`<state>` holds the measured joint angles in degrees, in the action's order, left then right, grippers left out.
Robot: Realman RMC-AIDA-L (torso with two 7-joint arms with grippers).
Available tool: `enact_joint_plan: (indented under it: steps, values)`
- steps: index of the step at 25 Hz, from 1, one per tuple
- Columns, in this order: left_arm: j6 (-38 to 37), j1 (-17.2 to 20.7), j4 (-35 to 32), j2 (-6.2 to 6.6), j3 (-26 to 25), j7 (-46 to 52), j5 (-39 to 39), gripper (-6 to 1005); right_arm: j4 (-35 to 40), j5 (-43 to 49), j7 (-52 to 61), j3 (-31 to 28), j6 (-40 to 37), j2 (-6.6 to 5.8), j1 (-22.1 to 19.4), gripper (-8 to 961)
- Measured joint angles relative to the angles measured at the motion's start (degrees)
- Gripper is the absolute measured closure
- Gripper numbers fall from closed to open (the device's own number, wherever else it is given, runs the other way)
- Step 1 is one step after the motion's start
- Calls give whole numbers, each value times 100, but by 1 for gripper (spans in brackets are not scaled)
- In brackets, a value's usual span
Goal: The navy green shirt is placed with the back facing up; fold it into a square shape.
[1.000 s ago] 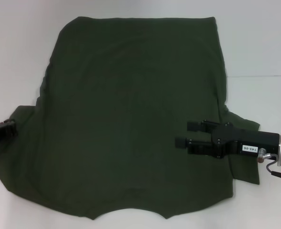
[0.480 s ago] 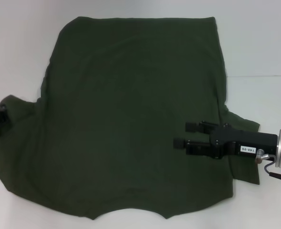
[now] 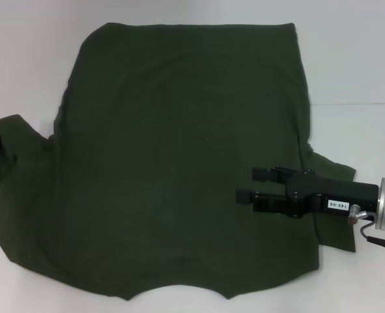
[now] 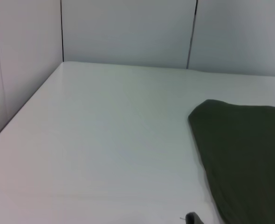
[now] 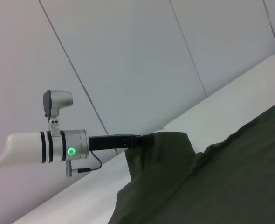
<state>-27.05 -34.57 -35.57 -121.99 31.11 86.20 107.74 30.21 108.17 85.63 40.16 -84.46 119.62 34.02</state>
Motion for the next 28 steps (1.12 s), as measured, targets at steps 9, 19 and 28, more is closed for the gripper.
enact_joint_plan:
  steps: [9, 19, 28]
  values:
    - [1, -90, -50, -1, 1, -50, 1, 985, -7, -6, -2, 0, -4, 0, -1, 56]
    - [-97, -129, -153, -75, 60, -55, 1, 985, -7, -8, -3, 10, -1, 0, -11, 56]
    - [-1162, 90, -532, -192, 276, 346, 2, 984, -7, -7, -6, 9, -4, -1, -40, 56]
